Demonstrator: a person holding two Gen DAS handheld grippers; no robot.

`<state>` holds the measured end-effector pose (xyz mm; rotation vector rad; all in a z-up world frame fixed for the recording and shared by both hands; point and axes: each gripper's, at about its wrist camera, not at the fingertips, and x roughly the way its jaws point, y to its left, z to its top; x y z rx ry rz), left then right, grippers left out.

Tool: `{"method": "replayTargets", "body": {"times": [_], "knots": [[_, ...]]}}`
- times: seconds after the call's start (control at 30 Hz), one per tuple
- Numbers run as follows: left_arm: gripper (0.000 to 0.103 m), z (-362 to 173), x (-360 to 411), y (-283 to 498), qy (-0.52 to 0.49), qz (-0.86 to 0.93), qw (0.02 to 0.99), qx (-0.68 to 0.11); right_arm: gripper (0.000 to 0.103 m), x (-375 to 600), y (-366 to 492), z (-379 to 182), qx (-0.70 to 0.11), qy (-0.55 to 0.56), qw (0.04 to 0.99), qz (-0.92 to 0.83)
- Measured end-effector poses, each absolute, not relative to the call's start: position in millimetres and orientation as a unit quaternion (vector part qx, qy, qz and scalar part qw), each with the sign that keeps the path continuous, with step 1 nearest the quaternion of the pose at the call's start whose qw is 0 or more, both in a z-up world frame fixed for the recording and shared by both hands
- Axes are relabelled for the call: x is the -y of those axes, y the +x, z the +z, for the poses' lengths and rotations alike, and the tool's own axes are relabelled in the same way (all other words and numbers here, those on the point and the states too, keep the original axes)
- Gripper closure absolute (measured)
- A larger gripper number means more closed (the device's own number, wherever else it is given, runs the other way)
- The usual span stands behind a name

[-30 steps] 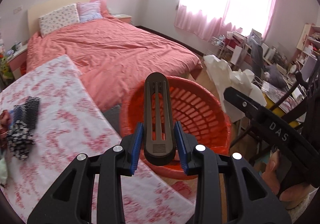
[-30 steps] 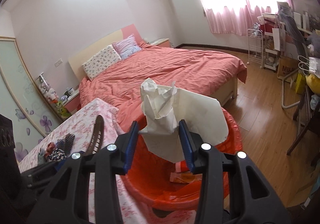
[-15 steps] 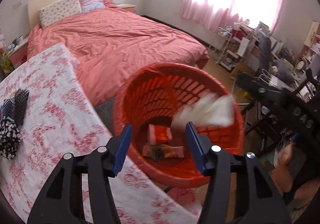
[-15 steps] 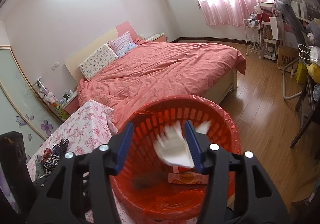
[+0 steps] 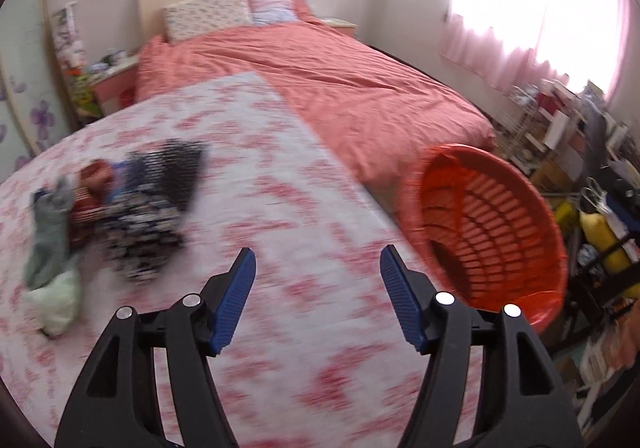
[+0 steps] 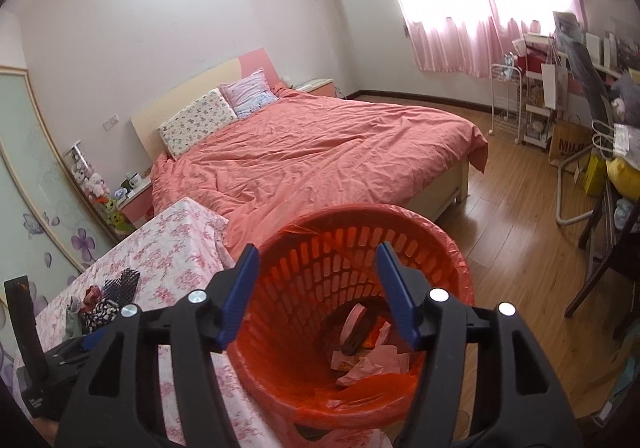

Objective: Collect trash
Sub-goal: 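Open both tools to drop the comb and tissue into the basket, then move back to the bed and grasp the black-and-white floral cloth with the right tool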

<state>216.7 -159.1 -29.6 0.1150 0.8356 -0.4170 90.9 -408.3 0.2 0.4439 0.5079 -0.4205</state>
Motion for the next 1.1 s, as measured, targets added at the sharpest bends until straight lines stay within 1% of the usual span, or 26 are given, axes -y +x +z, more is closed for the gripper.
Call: {"method": "replayTargets", "body": {"times": [0.1,0.13,0.17,0.4,0.63,0.83,1.1], "knots": [[0.037,-28,125,217,0.058,-0.167,0.902,-0.394,0.039,389,97,4,-0.252,0.200,0.927,-0.194],[0.033,-28,116,217,0.056,-0.158,0.904,-0.394,0.039,384,98,4,-0.253,0.197,0.928,-0.190],[0.032,-28,104,218,0.051,-0.147,0.906,-0.393,0.039,377,101,5,-0.256,0.193,0.929,-0.185],[0.031,-31,18,224,0.016,-0.070,0.916,-0.395,0.038,317,129,-3,-0.286,0.161,0.935,-0.134],[0.031,-38,-46,232,-0.010,-0.009,0.918,-0.397,0.038,247,168,-21,-0.323,0.138,0.933,-0.074],[0.031,-44,-77,236,-0.019,0.014,0.918,-0.396,0.038,183,206,-34,-0.348,0.112,0.931,-0.025],[0.031,-49,-95,240,-0.031,0.018,0.918,-0.396,0.038,121,256,-51,-0.369,0.086,0.925,0.017]]}}
